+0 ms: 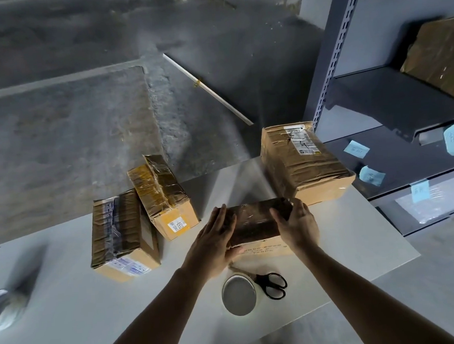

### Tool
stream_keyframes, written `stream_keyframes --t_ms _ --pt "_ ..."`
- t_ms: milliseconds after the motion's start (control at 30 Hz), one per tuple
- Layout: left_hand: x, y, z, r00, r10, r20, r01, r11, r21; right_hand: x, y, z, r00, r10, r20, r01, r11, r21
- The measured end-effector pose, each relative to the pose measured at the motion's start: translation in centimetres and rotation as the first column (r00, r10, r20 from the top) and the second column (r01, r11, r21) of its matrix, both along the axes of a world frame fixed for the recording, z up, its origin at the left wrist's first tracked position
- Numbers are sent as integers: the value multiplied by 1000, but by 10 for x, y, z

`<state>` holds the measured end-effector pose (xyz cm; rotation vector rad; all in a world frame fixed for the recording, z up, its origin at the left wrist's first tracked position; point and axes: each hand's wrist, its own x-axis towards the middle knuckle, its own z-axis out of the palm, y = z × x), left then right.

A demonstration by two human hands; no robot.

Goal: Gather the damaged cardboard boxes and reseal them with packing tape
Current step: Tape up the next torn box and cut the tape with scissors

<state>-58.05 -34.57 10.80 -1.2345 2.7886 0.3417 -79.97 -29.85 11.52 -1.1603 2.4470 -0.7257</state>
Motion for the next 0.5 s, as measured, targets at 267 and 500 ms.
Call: stream_keyframes --t_ms 267,500 --pt "9 -4 5 995 -14 -101 26 992 120 -12 2 -4 999 13 -29 -16 995 -99" --pt "25 0 23 907 392 -154 -273 825 496 -11 15 18 993 122 1 -122 993 5"
